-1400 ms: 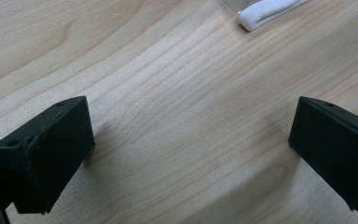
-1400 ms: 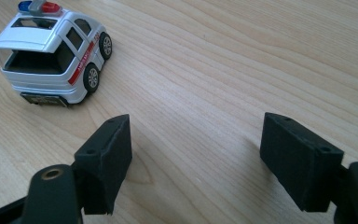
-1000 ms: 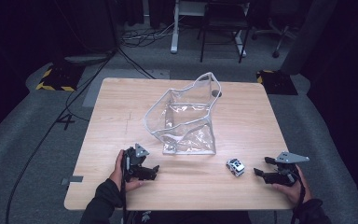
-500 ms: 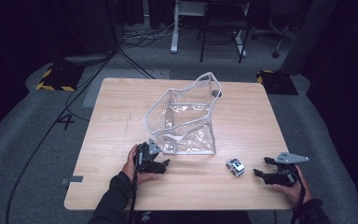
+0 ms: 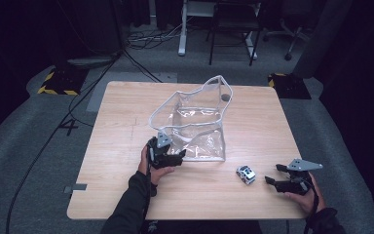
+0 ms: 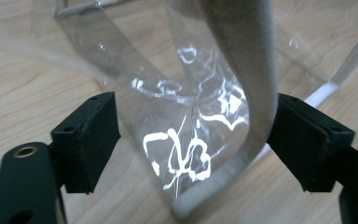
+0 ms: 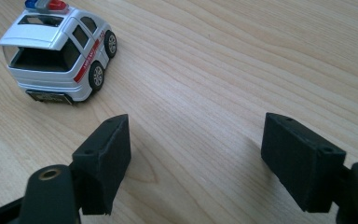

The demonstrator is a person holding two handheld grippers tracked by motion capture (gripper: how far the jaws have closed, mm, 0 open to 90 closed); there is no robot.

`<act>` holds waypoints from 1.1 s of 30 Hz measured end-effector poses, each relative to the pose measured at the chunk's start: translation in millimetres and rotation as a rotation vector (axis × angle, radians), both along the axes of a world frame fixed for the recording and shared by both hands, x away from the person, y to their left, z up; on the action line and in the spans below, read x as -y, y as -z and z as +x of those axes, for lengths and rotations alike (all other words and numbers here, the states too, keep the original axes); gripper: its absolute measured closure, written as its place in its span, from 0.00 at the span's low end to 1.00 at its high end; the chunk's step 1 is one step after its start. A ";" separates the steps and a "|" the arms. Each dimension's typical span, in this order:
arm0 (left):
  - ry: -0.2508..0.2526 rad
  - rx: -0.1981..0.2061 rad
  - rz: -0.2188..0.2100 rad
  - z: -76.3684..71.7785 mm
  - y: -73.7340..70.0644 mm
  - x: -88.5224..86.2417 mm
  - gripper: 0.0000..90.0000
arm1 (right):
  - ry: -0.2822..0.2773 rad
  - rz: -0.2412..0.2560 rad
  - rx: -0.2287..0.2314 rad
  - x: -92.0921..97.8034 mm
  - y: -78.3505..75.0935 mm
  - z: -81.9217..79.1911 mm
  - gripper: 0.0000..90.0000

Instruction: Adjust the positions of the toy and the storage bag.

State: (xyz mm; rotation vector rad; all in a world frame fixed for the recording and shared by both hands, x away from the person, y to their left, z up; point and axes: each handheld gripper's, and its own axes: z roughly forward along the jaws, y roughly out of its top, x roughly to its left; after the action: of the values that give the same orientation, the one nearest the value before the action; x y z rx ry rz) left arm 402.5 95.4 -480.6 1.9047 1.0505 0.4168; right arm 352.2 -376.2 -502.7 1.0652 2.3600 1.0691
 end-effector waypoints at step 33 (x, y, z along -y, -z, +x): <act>0.348 0.050 0.083 -67.3 -14.7 -21.9 0.94 | 0.002 -0.007 0.002 0.5 0.0 0.0 0.27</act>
State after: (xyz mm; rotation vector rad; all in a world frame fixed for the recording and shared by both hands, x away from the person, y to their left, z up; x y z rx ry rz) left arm 335.2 117.3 -465.9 2.0900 0.6586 0.3092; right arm 352.2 -376.8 -502.7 1.0630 2.3586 1.0596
